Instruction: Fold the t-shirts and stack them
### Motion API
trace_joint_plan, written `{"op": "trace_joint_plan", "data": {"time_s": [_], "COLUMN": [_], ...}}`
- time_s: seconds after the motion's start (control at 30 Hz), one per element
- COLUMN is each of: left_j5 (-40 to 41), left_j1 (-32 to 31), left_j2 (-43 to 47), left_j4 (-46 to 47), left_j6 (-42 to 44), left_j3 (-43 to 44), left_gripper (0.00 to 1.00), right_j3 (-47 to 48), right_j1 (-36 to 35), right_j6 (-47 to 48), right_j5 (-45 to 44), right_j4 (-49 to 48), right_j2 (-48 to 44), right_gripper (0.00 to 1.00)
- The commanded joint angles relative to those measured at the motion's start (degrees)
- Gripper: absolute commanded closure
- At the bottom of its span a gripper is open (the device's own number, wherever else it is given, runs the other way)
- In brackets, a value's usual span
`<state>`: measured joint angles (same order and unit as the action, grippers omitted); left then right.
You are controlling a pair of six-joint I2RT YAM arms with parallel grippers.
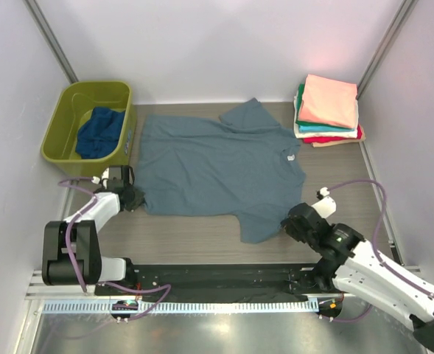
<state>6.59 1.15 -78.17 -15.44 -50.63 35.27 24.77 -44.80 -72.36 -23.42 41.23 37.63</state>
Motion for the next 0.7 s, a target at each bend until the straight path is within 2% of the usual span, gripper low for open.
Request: {"op": "trace_joint_plan", "data": {"time_s": [0.0,0.2,0.3,0.43,0.53,0.57,0.67], "left_j5": [-4.8,-5.6,-5.4,-4.8,-4.2,-4.0,-3.6], "left_j1": [-0.6,-0.6,-2.2,-2.2,-2.2,-2.2,-1.9], "left_j2": [4.0,10.2,12.3,8.2,5.8,3.8,-1.8], "left_j4": [-3.9,-11.6,-15.3,-20.7,-21.2,-20.9,-21.8], "left_j6": [-0.7,-0.8,0.4,1.9,1.3,1.0,0.7], "left_j3": [-1.3,1.2,5.5,15.0,19.2,20.3,26.2], "left_gripper": [1.0,1.0,1.0,1.0,1.0,1.0,1.0], "right_j3": [5.5,9.1,13.1,21.4,25.4,27.1,30.8], "right_j1": [-0.2,-0.2,-0.2,1.8,6.9,11.0,17.4], "right_j6": [-1.6,0.2,3.9,12.9,20.3,23.6,27.7], "right_j5": [-8.7,-9.7,-12.6,-13.0,-9.0,-5.2,0.7], "right_j4": [12.2,12.4,10.3,4.3,-0.3,-2.0,-7.6], "right_j2": [-4.3,-3.5,0.8,12.3,18.1,20.7,25.3], "right_gripper": [0.99,0.99,0.99,0.99,0.99,0.99,0.99]}}
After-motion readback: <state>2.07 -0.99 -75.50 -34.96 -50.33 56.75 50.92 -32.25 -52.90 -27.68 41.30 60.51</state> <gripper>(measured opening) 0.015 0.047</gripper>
